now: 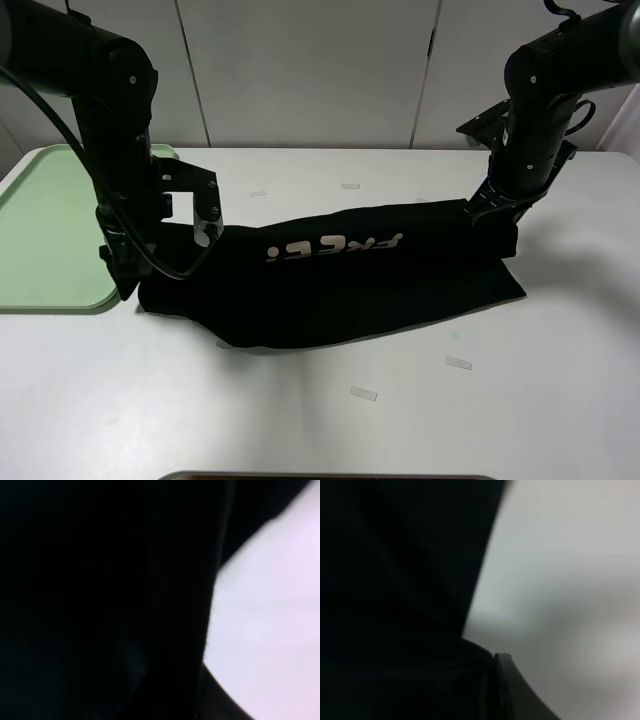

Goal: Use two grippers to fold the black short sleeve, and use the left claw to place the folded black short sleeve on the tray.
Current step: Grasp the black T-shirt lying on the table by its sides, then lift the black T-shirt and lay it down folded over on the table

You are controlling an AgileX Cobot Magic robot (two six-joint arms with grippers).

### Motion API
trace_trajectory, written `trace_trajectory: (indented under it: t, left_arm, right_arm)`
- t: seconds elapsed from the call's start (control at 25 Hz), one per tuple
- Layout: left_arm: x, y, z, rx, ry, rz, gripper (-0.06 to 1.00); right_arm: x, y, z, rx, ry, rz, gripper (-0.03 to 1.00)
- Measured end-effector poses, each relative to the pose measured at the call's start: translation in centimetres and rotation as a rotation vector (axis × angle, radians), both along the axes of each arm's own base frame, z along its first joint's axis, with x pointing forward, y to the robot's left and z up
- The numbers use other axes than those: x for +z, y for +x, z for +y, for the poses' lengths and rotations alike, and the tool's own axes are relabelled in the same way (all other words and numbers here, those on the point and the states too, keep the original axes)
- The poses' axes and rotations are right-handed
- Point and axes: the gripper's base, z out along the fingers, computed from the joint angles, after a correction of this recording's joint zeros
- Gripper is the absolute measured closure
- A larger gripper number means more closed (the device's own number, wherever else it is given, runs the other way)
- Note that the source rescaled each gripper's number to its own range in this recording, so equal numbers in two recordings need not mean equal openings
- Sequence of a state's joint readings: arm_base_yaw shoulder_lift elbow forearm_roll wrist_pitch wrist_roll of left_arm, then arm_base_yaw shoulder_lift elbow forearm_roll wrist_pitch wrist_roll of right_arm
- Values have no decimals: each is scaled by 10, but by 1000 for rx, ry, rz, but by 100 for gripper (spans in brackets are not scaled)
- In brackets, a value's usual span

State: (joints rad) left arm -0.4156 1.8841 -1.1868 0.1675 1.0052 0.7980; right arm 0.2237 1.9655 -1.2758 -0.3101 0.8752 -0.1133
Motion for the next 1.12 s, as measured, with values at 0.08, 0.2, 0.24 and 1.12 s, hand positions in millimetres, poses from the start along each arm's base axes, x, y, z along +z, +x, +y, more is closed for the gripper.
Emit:
trace_trajectory:
  t: [0.08, 0.2, 0.24, 1.12]
  left_arm:
    - [0, -3, 1, 23, -4, 41, 94]
    - [1, -7, -2, 53, -28, 82, 94]
    - [1, -8, -3, 63, -39, 93, 94]
    - [2, -16, -1, 184, -24, 175, 22]
  right_arm:
    - [-1, -3, 1, 1, 14, 37, 97]
    - [-3, -8, 0, 8, 20, 87, 97]
    - [-6, -11, 0, 15, 16, 103, 97]
    - [-16, -41, -3, -52, 46, 337, -3]
